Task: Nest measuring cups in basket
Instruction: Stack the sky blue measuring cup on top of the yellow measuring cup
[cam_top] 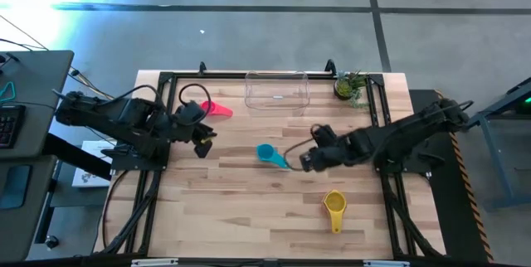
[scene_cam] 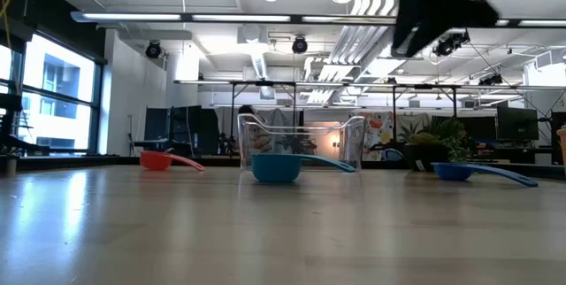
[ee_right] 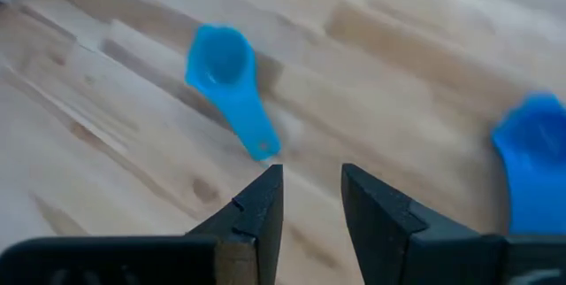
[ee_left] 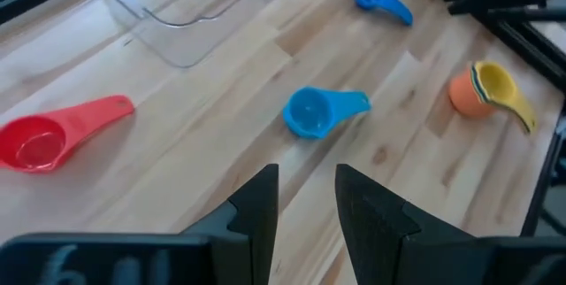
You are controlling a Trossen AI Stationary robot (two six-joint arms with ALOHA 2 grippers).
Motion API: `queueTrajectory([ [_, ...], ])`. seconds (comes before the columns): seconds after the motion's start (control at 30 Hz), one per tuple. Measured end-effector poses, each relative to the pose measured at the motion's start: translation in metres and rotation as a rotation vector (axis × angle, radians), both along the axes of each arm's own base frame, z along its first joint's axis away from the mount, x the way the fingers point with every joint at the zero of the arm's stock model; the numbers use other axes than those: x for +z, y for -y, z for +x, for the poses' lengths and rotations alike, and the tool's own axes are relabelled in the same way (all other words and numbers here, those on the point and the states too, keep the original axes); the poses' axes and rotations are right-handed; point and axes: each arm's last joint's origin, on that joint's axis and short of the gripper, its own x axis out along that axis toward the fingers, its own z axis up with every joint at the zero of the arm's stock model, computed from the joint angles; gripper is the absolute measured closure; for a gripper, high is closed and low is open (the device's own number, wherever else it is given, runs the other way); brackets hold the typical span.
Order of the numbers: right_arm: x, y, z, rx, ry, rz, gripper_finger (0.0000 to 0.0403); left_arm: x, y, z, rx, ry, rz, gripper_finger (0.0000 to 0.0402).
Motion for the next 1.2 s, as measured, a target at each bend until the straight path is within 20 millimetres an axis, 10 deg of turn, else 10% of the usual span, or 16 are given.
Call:
queueTrajectory([
  [0.8,0.049,0.117,0.055,0.363,0.52,-0.334,0.0272,0.0,-0.032,0.003,0.287,0.049,-0.101,0.0296],
  [1.2,0.013,0.125,0.074,0.358,0.399,-0.237,0.0272,0.0,-0.037,0.002,0.305,0.043,-0.088,0.0296],
])
